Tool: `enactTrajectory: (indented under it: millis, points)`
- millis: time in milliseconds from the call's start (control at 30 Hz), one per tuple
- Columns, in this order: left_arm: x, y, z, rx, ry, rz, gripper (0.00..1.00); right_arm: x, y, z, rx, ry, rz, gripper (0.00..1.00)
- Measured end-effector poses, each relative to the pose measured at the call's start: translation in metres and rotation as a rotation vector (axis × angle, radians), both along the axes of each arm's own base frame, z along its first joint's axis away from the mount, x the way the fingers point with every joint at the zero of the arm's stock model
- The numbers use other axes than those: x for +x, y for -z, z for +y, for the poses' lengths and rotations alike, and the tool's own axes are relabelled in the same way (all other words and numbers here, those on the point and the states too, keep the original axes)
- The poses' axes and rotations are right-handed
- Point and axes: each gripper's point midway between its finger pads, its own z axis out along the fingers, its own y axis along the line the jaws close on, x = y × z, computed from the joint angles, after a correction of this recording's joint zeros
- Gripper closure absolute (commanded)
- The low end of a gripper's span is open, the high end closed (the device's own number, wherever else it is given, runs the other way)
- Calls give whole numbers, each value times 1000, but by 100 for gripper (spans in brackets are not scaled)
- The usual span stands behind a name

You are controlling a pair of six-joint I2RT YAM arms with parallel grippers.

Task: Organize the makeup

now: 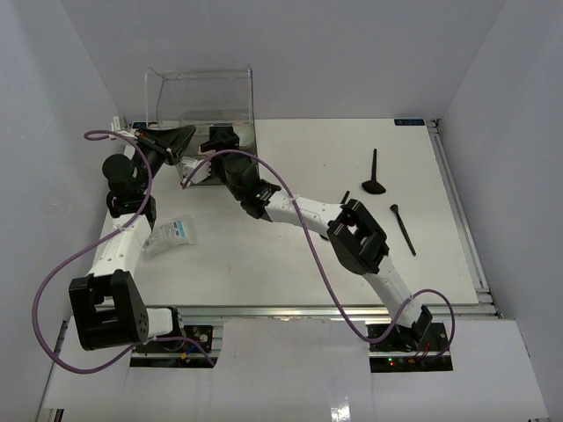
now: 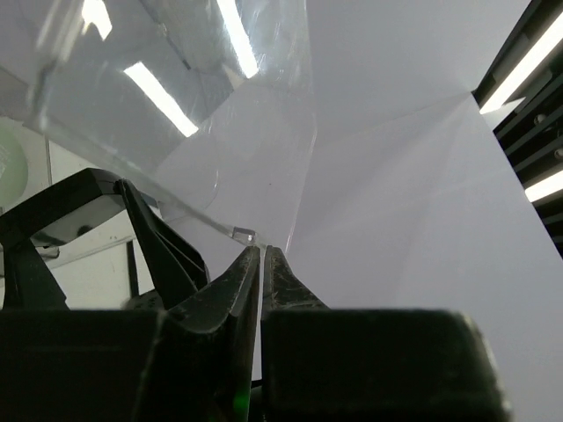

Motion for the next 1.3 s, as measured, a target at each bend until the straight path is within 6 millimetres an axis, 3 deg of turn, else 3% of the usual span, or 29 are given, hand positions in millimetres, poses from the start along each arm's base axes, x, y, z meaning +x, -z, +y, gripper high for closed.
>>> enactTrajectory:
  millis: [100,233,367,433,467,800,1000,1133,1300]
  points:
    - [0,-4,1,-5,-4,-10,95,18,-3,-3,48,27,3,83]
    - [-2,-10,-2,-7,7,-25,95,36,1,-9,90,58,20,75]
    - [-3,-16,-2,-10,10,-41,95,46,20,-11,90,66,55,37]
    - [-4,-16,-2,-11,10,-43,95,46,30,-9,80,61,72,13]
    - [-4,-17,-2,-12,10,-43,95,46,35,-8,74,59,79,10]
    - [-6,-20,-2,-15,12,-49,94,46,32,-5,110,48,84,10]
    - [-18,-29,-4,2,8,-82,92,39,35,-9,99,34,127,10]
    - [-30,-37,-6,24,2,-114,89,21,38,-15,45,-28,211,10]
    - [-40,-41,-7,55,-3,-137,82,-42,48,-11,-132,-234,361,7]
